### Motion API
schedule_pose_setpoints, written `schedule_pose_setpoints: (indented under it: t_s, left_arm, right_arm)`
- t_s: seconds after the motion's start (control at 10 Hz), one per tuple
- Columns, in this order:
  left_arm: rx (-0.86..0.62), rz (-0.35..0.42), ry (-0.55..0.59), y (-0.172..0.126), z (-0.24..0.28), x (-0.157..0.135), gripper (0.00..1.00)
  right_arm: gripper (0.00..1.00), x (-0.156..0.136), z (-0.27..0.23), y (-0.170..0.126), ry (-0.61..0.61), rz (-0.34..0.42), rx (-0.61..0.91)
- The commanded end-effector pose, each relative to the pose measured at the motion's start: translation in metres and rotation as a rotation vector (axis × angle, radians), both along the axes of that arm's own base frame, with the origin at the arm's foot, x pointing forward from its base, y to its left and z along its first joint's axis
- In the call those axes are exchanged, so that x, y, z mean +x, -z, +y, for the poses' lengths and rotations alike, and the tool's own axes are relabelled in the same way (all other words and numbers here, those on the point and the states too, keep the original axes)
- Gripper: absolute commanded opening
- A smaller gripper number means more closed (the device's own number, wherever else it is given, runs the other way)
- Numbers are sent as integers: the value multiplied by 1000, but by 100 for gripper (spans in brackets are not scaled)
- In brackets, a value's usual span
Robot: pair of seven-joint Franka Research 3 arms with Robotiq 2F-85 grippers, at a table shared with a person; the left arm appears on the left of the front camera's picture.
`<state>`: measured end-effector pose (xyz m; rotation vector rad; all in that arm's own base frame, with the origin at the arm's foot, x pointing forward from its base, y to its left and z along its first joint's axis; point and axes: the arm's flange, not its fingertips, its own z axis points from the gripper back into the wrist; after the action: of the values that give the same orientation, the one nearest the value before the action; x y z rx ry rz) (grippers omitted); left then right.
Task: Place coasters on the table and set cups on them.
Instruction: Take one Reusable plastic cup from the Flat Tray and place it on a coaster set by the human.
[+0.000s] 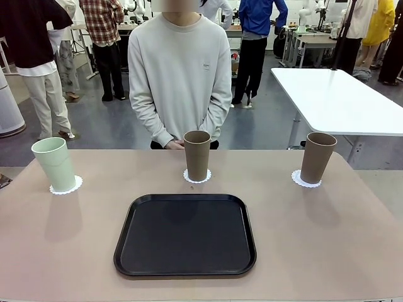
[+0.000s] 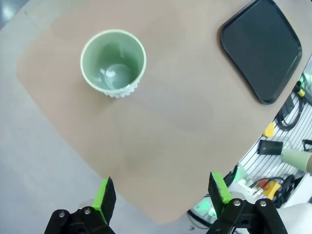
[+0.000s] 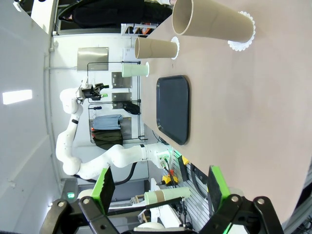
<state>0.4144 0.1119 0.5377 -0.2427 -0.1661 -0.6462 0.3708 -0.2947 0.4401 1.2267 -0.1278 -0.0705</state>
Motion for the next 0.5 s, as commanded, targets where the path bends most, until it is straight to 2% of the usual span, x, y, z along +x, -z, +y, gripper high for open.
schedule_pose_setpoints:
  t_s: [0.0, 0.1, 0.2, 0.3, 0.4]
  left_arm:
    - [-15, 68, -185, 29, -9, -56, 100]
    - [37, 121, -201, 40, -11, -71, 100]
    - [59, 139, -186, 50, -14, -85, 100]
    - [21, 124, -172, 54, -15, -92, 100]
    - [15, 123, -175, 47, -6, -65, 100]
  right_arm:
    - [100, 0, 0, -1, 2, 1, 1]
    - [100, 0, 0, -1, 2, 1, 1]
    - [100, 0, 0, -1, 2, 1, 1]
    - [100, 0, 0, -1, 2, 1, 1]
    - [100, 0, 0, -1, 2, 1, 1]
